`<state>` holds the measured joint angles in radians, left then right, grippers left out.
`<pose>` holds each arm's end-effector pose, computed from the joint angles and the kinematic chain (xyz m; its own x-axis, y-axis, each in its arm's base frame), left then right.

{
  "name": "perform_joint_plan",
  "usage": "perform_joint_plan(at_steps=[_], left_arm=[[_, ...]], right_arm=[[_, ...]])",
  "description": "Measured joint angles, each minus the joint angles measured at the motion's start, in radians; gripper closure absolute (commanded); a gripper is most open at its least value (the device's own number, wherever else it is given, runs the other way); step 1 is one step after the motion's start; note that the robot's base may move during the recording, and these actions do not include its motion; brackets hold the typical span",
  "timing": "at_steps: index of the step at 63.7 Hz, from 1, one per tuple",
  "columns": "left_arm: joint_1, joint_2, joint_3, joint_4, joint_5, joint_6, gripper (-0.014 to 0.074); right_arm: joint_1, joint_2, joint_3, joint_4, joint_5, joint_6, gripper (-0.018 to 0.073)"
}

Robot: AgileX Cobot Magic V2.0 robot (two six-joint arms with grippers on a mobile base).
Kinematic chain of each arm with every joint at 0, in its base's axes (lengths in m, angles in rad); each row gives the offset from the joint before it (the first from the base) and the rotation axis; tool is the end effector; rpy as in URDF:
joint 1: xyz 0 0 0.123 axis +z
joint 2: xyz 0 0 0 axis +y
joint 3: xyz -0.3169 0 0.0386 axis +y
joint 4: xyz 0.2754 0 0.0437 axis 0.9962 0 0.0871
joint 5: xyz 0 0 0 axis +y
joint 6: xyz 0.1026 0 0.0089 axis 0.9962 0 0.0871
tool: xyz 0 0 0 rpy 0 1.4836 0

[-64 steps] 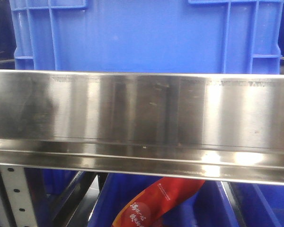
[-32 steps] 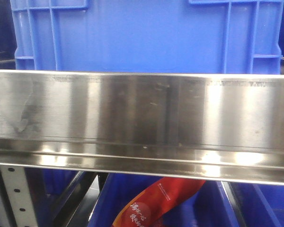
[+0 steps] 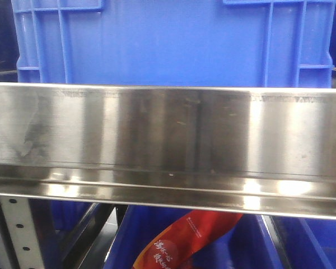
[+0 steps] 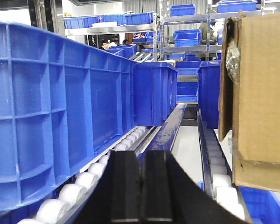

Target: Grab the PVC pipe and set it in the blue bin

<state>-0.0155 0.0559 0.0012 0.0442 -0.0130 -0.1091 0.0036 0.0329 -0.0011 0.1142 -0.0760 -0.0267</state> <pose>0.0661 -0.0011 0.2115 0.0419 -0.0655 -0.9970 0.0188 0.9977 -0.0648 0.0633 -0.0007 0.2203 0.1305 0.0875 -0.9876 -0.0064 0.9961 0.0874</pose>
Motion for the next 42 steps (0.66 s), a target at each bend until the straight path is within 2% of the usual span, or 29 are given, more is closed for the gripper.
perform_joint_plan(at_steps=[42], left_arm=[[0.0,0.0,0.0,-0.002,0.0,0.0,0.0708]], right_arm=[[0.0,0.0,0.0,0.0,0.0,0.0,0.0727]])
